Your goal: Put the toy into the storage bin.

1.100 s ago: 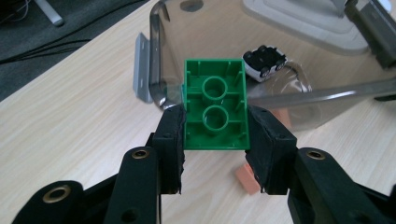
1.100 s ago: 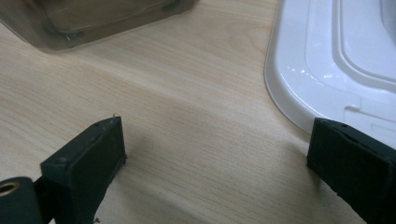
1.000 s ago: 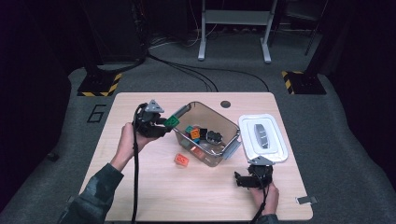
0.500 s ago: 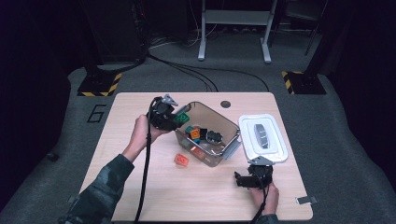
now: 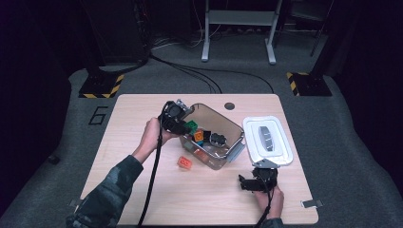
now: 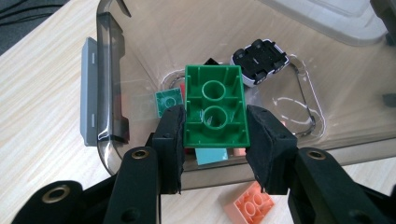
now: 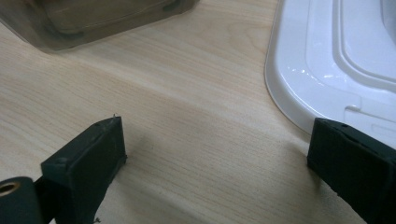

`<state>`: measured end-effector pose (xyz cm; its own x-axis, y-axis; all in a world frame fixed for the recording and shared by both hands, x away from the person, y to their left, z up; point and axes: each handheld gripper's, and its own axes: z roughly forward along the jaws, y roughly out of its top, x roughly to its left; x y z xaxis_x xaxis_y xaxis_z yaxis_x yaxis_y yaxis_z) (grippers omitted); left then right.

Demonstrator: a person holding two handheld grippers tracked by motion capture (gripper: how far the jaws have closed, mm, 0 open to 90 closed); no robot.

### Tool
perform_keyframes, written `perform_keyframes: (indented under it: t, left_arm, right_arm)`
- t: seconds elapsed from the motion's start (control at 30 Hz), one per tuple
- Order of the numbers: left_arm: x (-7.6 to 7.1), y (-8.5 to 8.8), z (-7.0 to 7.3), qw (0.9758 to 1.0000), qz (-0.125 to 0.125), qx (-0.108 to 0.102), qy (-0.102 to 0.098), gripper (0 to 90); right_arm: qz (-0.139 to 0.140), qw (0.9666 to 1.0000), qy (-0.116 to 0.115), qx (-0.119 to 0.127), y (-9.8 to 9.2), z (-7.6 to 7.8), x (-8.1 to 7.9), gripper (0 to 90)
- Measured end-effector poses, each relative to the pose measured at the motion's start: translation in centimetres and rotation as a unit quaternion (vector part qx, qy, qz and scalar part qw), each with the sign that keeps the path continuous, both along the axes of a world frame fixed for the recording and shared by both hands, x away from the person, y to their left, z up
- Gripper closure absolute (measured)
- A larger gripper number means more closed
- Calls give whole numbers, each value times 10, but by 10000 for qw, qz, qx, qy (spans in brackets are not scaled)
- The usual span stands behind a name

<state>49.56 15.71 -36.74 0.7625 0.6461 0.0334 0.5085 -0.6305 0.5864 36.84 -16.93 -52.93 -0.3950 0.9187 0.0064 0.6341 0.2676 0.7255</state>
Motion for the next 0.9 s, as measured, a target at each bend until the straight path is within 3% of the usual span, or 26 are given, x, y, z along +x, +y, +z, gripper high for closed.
perform_keyframes:
  t: [0.33,0.7,0.9]
  left_arm:
    - [-1,0,-2,9995,-120,130,273,586]
    - [-3,2,0,9995,-95,118,282,574]
    - [-6,6,3,9996,-36,102,255,449]
  right_arm:
    - [-1,10000,0,1,0,0,0,33]
    - [0,10000,1,0,0,0,0,33]
    - [1,10000,0,0,0,0,0,33]
